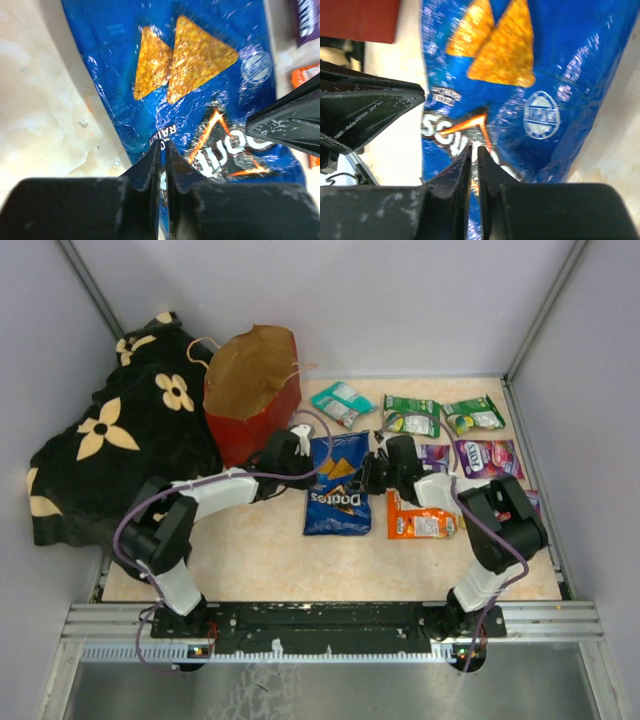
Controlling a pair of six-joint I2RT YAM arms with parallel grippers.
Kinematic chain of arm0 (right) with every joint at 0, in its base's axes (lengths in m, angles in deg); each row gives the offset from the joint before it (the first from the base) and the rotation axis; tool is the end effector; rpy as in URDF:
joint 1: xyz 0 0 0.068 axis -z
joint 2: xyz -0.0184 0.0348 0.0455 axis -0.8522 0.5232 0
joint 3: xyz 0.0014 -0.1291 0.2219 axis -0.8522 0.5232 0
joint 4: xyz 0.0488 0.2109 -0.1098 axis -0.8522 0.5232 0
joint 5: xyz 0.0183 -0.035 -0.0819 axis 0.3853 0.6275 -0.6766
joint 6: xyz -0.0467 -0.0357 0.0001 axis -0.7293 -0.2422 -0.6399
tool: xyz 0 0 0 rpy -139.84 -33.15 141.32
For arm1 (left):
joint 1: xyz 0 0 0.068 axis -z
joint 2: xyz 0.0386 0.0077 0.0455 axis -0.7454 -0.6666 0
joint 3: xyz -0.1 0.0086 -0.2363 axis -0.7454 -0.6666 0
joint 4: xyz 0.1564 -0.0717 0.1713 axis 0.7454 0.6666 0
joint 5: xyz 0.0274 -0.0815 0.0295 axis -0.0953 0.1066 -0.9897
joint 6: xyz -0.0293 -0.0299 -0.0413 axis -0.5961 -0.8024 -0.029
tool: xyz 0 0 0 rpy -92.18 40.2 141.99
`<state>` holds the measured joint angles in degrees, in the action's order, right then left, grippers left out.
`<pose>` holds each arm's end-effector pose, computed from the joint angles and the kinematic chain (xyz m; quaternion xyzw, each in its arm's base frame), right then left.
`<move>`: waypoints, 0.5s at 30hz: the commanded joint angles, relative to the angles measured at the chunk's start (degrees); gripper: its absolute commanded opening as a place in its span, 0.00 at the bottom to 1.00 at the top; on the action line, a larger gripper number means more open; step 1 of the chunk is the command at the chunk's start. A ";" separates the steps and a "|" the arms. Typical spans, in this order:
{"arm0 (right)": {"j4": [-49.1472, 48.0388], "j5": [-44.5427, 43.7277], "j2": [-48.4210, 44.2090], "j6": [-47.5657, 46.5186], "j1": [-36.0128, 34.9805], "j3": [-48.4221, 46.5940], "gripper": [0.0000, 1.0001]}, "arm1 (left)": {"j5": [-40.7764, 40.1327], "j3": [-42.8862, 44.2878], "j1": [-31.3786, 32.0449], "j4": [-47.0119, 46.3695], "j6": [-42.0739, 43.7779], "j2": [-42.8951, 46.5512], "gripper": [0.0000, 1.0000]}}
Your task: Take the snacks out of the paper bag
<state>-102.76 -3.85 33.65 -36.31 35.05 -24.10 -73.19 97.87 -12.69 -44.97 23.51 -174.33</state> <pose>0.2892 0.1454 0.1452 0.0066 0.8863 0.3832 0.2599 0.2928 -0.2136 0.1682 0.1546 0.8912 -0.2277 0.3605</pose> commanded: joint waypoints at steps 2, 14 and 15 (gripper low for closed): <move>4.88 -0.59 -10.56 -2.10 0.55 -7.52 0.41 | -4.48 2.07 -0.23 3.16 3.46 10.73 0.31; 12.32 -1.62 -21.70 -4.28 0.97 -4.81 0.99 | -12.98 -7.90 -0.38 3.86 8.37 36.42 0.98; 12.52 -2.08 -23.38 -4.66 0.92 -4.05 0.99 | -13.40 -8.53 -0.69 4.30 8.78 38.17 0.99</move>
<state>-93.23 -4.55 16.82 -38.87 35.45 -29.85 -82.52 92.15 -12.73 -41.89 29.41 -142.33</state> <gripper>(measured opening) 0.987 0.957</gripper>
